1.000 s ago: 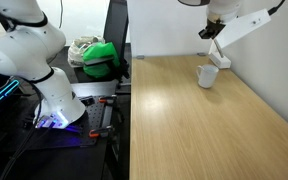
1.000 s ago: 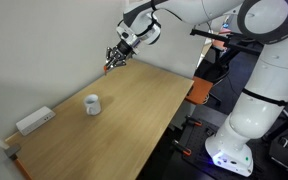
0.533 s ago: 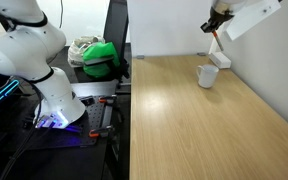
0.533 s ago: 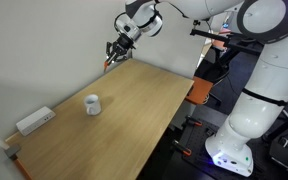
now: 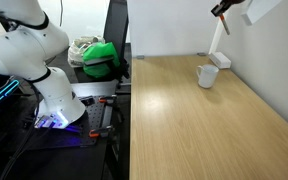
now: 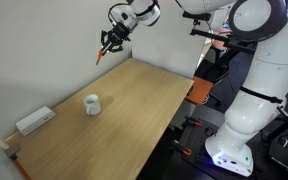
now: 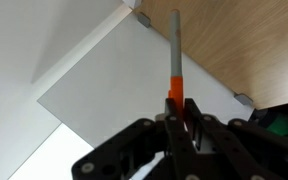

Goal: Pick the marker from the cup and put it on the table

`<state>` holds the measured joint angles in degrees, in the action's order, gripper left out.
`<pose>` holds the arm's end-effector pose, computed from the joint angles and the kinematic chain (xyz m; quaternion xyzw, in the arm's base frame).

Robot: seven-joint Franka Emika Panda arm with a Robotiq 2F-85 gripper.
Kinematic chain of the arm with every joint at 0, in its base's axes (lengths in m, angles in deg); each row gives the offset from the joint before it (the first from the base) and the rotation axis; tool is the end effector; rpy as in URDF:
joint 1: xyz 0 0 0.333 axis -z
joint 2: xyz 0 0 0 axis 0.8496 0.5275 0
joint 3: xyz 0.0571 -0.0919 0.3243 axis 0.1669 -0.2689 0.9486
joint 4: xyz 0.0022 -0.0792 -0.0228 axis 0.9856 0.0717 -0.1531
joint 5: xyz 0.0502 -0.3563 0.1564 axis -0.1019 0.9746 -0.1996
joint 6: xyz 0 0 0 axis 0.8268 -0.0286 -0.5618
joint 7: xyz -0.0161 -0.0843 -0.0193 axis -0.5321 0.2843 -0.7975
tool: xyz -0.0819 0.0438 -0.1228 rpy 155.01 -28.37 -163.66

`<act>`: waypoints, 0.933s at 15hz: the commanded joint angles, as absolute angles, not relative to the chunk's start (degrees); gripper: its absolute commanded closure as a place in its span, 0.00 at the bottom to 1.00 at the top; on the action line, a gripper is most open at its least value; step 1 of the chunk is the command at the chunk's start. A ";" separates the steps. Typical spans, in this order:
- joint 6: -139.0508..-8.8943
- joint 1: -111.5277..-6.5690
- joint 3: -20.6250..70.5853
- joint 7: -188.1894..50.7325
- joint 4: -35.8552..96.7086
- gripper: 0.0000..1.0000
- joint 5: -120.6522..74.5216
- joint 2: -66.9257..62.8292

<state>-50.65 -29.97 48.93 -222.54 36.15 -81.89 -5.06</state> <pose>0.6542 -0.0190 0.4887 -0.4508 -0.7576 -0.4627 0.0936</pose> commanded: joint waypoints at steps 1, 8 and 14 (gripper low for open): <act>-46.11 -24.29 52.12 -222.54 34.39 0.97 -83.87 -0.92; -41.21 -18.74 53.18 -222.54 35.80 0.97 -85.07 3.54; -40.14 -18.59 52.29 -221.50 35.36 0.97 -85.61 7.54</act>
<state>-42.34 -19.21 52.19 -222.45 36.41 -84.58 5.83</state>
